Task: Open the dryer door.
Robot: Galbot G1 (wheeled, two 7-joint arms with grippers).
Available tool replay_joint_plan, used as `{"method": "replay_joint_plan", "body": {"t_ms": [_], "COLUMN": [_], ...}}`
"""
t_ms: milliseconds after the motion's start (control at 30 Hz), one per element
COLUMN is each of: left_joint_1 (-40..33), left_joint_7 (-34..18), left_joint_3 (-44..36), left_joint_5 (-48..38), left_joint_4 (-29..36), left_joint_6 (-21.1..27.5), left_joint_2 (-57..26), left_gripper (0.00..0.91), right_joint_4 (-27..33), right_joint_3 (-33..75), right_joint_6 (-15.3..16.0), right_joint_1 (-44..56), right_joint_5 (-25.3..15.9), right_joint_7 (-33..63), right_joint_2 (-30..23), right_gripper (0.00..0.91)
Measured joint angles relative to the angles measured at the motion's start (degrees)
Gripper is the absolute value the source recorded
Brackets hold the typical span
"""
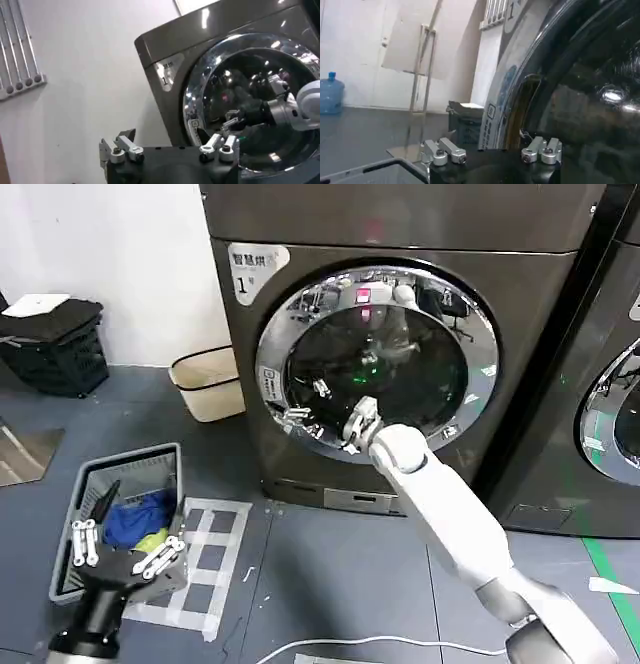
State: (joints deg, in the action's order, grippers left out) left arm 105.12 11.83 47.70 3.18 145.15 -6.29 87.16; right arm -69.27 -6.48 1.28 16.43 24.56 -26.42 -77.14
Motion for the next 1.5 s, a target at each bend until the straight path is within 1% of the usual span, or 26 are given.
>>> {"method": "replay_joint_plan", "body": {"t_ms": [733,1067,1400,1500], "left_joint_1": [0.2,0.3,0.3,0.3], "left_joint_7": [0.0,0.0,0.0,0.0], "left_joint_3": [0.1,0.1,0.3,0.4], "left_joint_5": [-0.2,-0.2,-0.3,-0.3], "left_joint_4": [0.2,0.2,0.2,0.2], "left_joint_6": [0.0,0.0,0.0,0.0], "left_joint_2": [-0.1,-0.2,-0.2,-0.2], "left_gripper": [0.907,0.907,0.907,0.907], "right_joint_4": [5.1,7.9,10.5,11.3], "right_joint_3": [-0.9,-1.1,-1.1,-1.0], "right_joint_6": [-1.3,-1.9,-3.2,-4.1], "right_joint_1": [-2.8,-4.4,-5.5,-5.9], "right_joint_5": [-0.9,-1.2,-1.7,-1.8], "right_joint_7": [0.0,-1.4,-5.5,-7.3], "right_joint_2": [-3.0,-4.2,-4.3,-4.3], "right_gripper": [0.907,0.907,0.907,0.907]}}
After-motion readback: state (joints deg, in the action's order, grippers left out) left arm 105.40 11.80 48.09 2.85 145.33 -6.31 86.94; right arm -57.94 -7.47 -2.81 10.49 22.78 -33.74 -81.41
